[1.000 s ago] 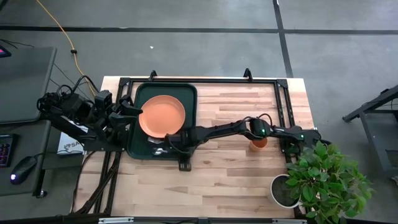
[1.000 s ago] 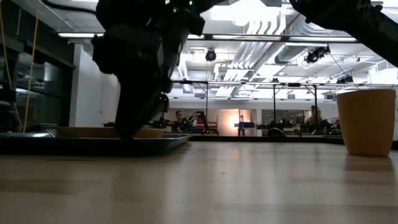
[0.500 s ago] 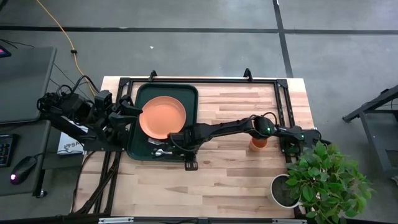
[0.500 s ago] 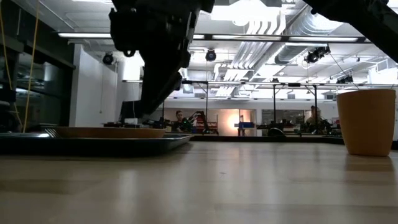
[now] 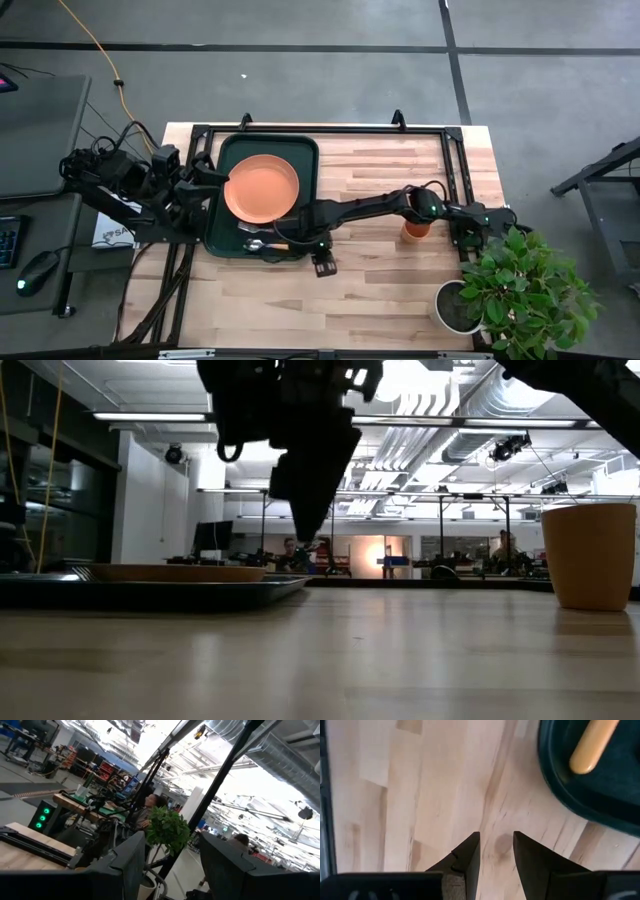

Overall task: Pick and place plate/cup/fork/spoon on tray
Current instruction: Put the yellow spoon on the black serving tray to the right side of the pink fork

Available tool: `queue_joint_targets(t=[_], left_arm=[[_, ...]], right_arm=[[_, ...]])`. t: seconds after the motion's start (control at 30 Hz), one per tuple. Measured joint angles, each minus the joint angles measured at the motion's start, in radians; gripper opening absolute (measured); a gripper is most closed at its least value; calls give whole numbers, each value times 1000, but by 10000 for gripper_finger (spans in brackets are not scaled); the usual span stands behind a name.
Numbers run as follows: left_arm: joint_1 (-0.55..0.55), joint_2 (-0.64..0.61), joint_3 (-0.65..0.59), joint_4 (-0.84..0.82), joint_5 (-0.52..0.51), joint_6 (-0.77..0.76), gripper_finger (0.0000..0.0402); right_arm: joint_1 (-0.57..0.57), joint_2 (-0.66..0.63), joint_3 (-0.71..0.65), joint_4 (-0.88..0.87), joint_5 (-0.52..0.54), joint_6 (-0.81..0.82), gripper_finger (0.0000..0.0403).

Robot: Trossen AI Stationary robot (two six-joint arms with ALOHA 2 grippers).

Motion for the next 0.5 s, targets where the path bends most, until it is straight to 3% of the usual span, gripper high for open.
queue_joint_targets(t=[0.13,0.2,0.37,0.5], left_arm=[[0,0,0,12,-19,0,172],[0,-2,0,13,-20,0,172],[0,-5,0,13,-19,10,172],[0,-5,0,12,-17,33,172]], right_arm=[[-11,-37,-15,-2,-4,-35,108],[-22,-99,-112,41,-6,-24,108],[-31,-420,-642,398,-9,168,108],[-6,-717,-1018,715,64,409,108]])
